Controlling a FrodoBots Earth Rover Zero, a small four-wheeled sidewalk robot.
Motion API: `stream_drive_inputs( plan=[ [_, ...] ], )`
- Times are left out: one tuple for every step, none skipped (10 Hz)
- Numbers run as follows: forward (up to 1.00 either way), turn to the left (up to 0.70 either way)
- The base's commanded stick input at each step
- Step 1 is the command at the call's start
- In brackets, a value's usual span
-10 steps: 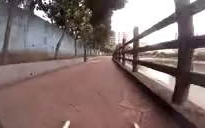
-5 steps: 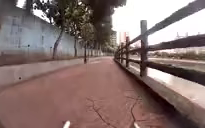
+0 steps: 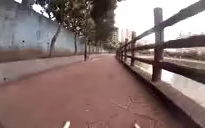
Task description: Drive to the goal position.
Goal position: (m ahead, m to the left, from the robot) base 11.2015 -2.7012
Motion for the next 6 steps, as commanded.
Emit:
stream_drive_inputs(
  plan=[
    [1.0,0.0],
    [1.0,0.0],
    [1.0,0.0],
    [1.0,0.0],
    [1.0,0.0],
    [1.0,0.0]
  ],
)
